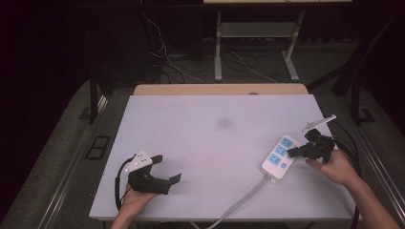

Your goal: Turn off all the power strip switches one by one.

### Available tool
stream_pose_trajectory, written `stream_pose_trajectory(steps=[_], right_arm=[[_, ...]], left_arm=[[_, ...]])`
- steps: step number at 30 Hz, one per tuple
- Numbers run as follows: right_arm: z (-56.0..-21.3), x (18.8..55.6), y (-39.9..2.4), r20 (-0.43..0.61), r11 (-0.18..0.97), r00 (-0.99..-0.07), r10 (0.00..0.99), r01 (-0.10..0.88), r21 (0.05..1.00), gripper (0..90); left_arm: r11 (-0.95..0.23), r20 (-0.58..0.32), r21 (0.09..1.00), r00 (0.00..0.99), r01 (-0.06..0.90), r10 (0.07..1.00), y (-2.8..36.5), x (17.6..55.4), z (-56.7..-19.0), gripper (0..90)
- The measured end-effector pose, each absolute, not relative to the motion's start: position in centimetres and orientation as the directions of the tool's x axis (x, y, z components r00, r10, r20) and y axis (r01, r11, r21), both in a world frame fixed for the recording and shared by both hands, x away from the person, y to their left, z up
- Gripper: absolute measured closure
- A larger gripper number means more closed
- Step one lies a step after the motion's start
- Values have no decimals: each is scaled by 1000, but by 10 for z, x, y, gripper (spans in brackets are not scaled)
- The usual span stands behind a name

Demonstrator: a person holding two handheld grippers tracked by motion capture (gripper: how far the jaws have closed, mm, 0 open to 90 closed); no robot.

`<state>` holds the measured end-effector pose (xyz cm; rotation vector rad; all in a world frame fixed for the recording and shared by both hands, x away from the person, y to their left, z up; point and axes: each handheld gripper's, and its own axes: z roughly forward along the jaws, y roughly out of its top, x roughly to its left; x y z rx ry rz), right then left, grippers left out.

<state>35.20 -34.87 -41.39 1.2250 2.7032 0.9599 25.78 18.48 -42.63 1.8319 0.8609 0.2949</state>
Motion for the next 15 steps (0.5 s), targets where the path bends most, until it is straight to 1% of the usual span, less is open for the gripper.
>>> stream_pose_trajectory(steps=[15], right_arm=[[-416, 351, -352, 239, 478, -686, 687, 674, 562, 900]], left_arm=[[-205, -188, 881, 713, 426, 675, 185, 258, -428, 0]])
